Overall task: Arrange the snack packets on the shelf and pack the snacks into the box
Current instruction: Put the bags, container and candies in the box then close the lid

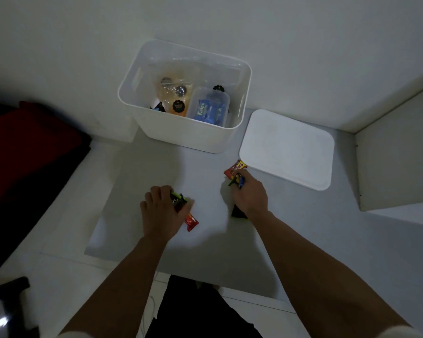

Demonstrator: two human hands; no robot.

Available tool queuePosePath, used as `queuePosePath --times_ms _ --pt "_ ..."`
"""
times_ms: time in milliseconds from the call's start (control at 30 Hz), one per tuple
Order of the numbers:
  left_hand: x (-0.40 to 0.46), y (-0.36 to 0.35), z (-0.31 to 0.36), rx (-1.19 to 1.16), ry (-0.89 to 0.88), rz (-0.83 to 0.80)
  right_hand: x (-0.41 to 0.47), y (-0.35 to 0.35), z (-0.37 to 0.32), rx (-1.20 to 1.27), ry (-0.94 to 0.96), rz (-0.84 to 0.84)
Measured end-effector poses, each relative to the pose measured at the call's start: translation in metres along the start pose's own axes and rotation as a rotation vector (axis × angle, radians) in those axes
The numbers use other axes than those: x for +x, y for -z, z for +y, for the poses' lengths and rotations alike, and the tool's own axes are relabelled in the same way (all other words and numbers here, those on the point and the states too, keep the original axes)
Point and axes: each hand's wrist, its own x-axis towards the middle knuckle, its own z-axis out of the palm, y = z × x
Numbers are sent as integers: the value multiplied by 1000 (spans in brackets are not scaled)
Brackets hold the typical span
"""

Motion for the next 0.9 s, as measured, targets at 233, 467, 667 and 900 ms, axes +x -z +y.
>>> queuePosePath --times_ms 233,467,667,900 --pt "-17 -30 -6 147 -154 -47 -28 10 43 -53 -150 95" --pt "-19 -39 11 166 -175 -10 -41 -1 51 -98 -113 64" --pt "-31 -38 6 170 -295 -19 -52 -20 52 -252 12 -52" --pt "-12 -42 14 150 -369 -28 -48 -31 47 -308 157 -55"
